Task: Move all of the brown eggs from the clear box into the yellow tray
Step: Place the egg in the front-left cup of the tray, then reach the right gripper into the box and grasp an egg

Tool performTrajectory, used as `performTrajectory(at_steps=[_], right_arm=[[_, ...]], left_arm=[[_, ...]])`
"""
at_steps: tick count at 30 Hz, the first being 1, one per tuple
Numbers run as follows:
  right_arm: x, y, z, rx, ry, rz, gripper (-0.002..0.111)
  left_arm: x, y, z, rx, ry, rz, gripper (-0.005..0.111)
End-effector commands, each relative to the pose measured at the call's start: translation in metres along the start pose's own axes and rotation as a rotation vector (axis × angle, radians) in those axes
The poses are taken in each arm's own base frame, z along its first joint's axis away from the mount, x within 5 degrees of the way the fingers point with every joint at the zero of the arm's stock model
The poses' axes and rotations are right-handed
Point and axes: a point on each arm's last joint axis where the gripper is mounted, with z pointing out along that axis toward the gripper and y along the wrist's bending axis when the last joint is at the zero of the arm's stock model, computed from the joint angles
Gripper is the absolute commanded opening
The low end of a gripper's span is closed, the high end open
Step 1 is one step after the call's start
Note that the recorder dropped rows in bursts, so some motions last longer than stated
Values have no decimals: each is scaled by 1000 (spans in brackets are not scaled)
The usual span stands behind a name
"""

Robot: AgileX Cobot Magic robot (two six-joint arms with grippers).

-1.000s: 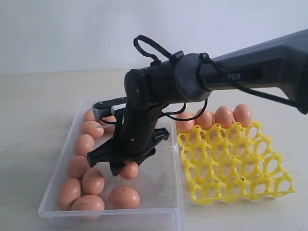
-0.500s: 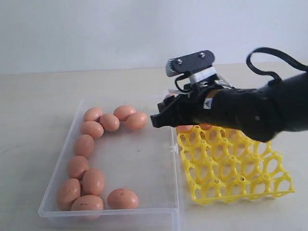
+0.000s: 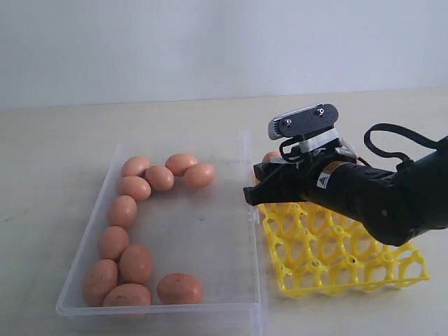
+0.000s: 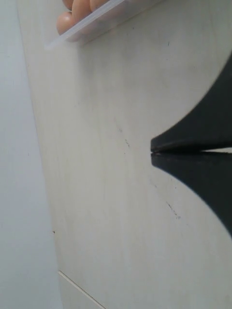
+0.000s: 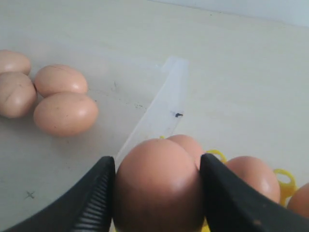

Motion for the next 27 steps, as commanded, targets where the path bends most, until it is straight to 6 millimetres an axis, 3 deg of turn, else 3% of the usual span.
performTrajectory(at_steps=[1,4,6,7,9,12,14,16,18,22,27], right_arm=[[1,-2,1,9,-19,-13,0],[1,-2,1,6,-17,-54,11],[2,-2,1,5,-4,-54,30],[2,-2,1,5,-4,-54,49],[0,-2,0,4,-6,-54,66],[-17,-1,-18,-7,4,-102,62],[-51,2,-40,-33,35,-105,42],[-82,13,-57,-83,156,-45,29],[-100,31,-62,-141,330,-49,24],[-104,64,-58,-234,487,-62,30],[-86,101,-39,-336,673,-10,58]], left_arm=[[-2,0,-1,5,-19,-6,0],[-2,0,-1,5,-19,-6,0],[-2,0,-1,5,-19,-6,0],[-2,0,-1,5,-19,-6,0],[-2,0,-1,5,-19,-6,0],[-2,0,-1,5,-19,-6,0],[-2,0,-1,5,-19,-6,0],[-2,0,-1,5,-19,-6,0],[-2,0,-1,5,-19,-6,0],[-2,0,-1,5,-19,-6,0],[-2,0,-1,5,-19,-6,0]])
